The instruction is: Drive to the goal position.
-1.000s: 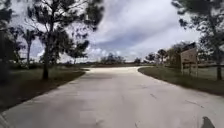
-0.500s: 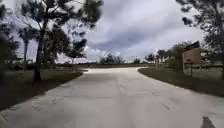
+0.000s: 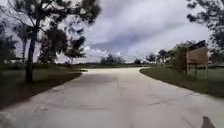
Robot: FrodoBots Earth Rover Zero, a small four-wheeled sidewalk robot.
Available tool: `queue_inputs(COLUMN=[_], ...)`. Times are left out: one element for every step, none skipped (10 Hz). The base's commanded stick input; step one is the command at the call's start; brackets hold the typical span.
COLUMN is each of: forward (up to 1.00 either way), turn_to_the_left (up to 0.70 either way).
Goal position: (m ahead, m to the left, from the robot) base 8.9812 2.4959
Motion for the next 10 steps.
queue_inputs(forward=[0.85,0.85,0.85,0.85,0.85,0.85,0.85,0.85,0.85,0.85], turn_to_the_left=[0.0,0.0,0.0,0.0,0.0,0.0,0.0,0.0,0.0,0.0])
